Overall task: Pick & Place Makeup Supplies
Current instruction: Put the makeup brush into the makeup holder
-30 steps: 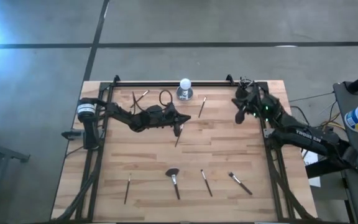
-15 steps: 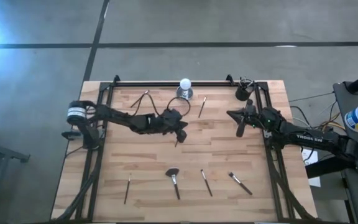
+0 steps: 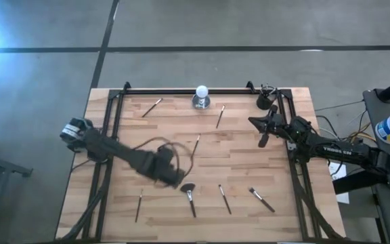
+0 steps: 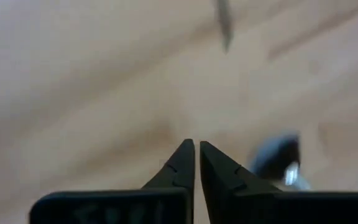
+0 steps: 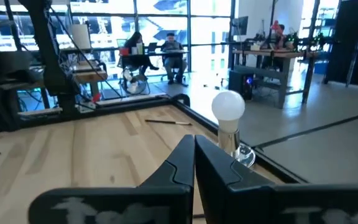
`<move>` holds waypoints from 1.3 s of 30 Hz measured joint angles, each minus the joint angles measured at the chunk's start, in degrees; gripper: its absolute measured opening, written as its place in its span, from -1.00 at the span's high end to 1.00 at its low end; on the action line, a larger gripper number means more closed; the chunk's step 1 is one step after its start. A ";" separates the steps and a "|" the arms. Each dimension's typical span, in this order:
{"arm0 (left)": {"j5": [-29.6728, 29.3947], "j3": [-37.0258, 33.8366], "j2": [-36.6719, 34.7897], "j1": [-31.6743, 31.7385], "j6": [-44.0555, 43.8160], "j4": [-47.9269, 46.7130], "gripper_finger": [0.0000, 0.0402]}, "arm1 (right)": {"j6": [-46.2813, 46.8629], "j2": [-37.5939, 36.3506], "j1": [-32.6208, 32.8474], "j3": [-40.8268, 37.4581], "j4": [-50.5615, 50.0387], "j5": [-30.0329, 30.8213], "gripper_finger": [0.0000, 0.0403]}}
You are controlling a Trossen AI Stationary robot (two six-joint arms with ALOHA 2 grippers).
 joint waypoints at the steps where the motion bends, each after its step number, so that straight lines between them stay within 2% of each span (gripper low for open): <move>1: 1.67 -0.08 0.01 -1.86 -4.79 -1.27 0.87 | 0.40 -0.01 0.00 -0.02 -0.71 -0.12 0.96; 6: 8.41 -2.39 0.22 -10.68 -24.66 -3.16 0.72 | 1.22 0.05 0.00 -0.05 -2.27 -0.18 0.96; 10: 8.54 -6.26 0.33 -15.36 -35.76 -3.56 0.63 | 1.95 0.07 0.00 -0.07 -2.42 -0.20 0.96; 12: 8.63 -8.69 0.33 -16.51 -38.51 -3.02 0.60 | 1.91 0.07 0.00 -0.07 -2.44 -0.22 0.96; 19: 11.98 -16.51 0.33 -16.54 -39.55 4.42 0.59 | 1.89 0.01 0.00 -0.07 -1.79 -0.23 0.96; 27: 14.44 -20.77 0.33 -16.55 -41.46 9.97 0.61 | 1.57 -0.01 0.00 -0.09 1.43 -0.20 0.96; 31: 14.50 -22.04 0.16 -16.56 -41.84 11.81 0.72 | 1.16 0.09 0.00 -0.09 1.70 -0.18 0.96; 36: 15.50 -23.19 0.02 -16.60 -42.30 12.32 0.95 | 0.73 0.04 0.00 -0.09 2.32 -0.16 0.96; 39: 15.66 -23.17 -0.10 -16.62 -41.60 12.23 0.98 | 0.54 0.09 -0.01 -0.09 2.32 -0.14 0.96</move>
